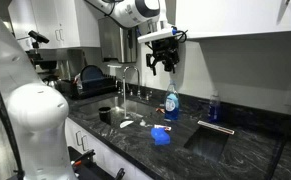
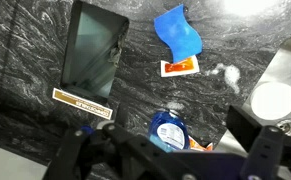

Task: Turn off the faucet of the sink.

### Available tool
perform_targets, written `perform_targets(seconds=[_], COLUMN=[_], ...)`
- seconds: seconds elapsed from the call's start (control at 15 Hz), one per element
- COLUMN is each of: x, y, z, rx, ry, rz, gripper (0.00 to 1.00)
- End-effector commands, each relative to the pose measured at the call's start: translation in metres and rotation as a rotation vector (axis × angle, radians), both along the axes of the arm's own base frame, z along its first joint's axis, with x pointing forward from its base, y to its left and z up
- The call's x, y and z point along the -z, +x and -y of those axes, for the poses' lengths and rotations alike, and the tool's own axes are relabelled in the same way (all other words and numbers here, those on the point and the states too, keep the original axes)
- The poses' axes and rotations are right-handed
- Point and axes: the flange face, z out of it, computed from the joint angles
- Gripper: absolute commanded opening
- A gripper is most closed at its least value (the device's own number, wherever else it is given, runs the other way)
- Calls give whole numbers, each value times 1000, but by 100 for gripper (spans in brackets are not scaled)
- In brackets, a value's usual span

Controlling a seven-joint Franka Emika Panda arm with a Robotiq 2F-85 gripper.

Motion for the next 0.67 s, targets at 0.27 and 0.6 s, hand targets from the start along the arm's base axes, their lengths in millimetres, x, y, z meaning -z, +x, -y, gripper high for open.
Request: perform_targets(seconds=[0.27, 0.6], x=[26, 61], y=[10, 38], z=[-26, -59], rx=[76, 334], ry=[39, 77], rz=[-34, -2], gripper=[100, 100])
